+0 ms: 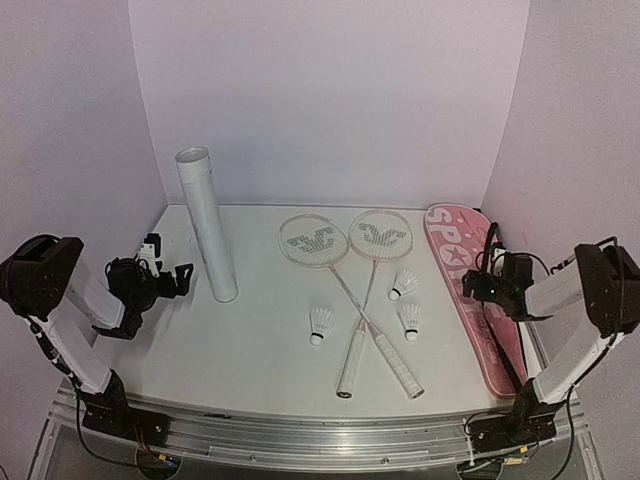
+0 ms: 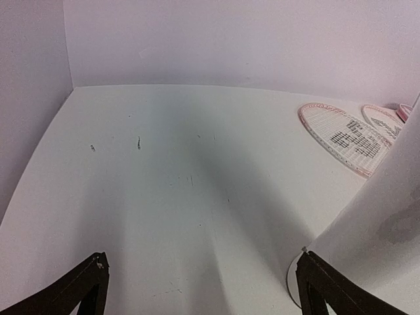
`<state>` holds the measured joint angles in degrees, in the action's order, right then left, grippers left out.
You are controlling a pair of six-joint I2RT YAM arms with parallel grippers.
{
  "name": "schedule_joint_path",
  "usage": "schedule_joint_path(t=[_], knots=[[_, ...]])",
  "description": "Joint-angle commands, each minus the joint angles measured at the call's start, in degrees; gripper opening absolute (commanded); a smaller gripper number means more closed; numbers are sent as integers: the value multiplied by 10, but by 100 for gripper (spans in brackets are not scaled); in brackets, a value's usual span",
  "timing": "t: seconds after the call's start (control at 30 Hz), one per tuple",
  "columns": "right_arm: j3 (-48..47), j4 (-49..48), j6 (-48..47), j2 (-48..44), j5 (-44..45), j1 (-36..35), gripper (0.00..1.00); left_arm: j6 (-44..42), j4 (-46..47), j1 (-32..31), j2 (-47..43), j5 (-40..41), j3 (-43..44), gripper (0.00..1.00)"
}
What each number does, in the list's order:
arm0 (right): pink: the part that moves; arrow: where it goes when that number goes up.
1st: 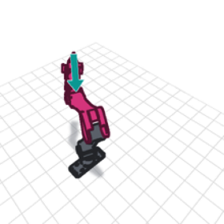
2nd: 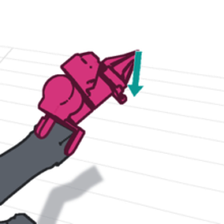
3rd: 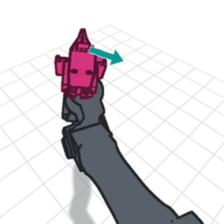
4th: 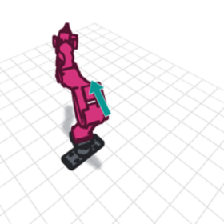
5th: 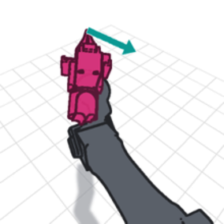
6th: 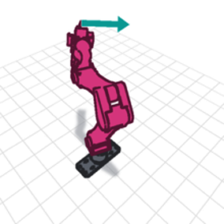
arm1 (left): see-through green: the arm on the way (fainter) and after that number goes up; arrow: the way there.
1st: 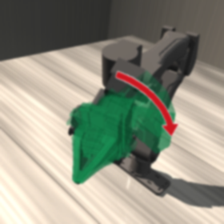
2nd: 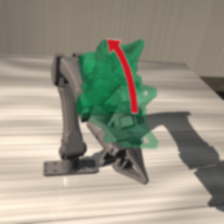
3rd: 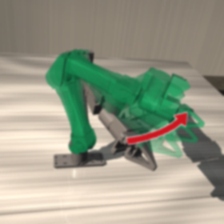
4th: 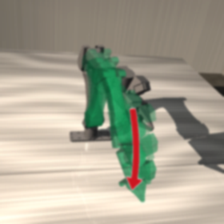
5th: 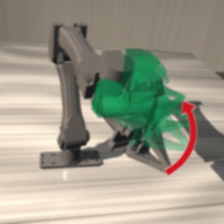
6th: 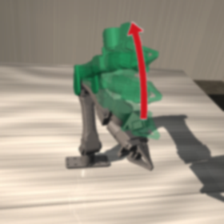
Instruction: Pack up the badminton gear
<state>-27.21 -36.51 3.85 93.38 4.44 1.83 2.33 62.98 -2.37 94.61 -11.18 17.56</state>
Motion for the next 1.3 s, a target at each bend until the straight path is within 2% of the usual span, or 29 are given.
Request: schedule_joint_path(t=[0.0, 0.1, 0.2, 0.37, 0.57, 0.73, 0.87, 0.97, 1.1, 1.27], knots=[[-101, 154, 32, -80, 16, -2, 98, -9, 9, -3, 3, 7, 12, 100], [-160, 212, 75, -97, -20, -2, 98, -11, 5, -5, 4, 10, 15, 100], [-231, 257, 129, -90, -96, -2, 95, -6, 0, -6, -14, 16, 13, 100], [-348, 347, 201, -55, -167, -15, 88, -10, -205, -2, -115, -7, 67, 99], [-421, 384, 175, -46, -160, -89, 88, -18, -338, 15, -330, -164, 21, 93], [-460, 392, 139, -41, -165, -139, 88, -95, -430, 16, -452, -303, 7, 93], [-494, 396, 124, -28, -167, -175, 89, -162, -451, 15, -437, -398, 39, 99], [-535, 396, 109, -13, -167, -206, 89, -168, -439, 15, -371, -405, 86, 100], [-591, 396, 101, 17, -173, -243, 89, -141, -368, 15, -270, -381, 129, 100], [-624, 394, 89, 35, -173, -272, 89, -161, -310, 15, -187, -432, 172, 100]])
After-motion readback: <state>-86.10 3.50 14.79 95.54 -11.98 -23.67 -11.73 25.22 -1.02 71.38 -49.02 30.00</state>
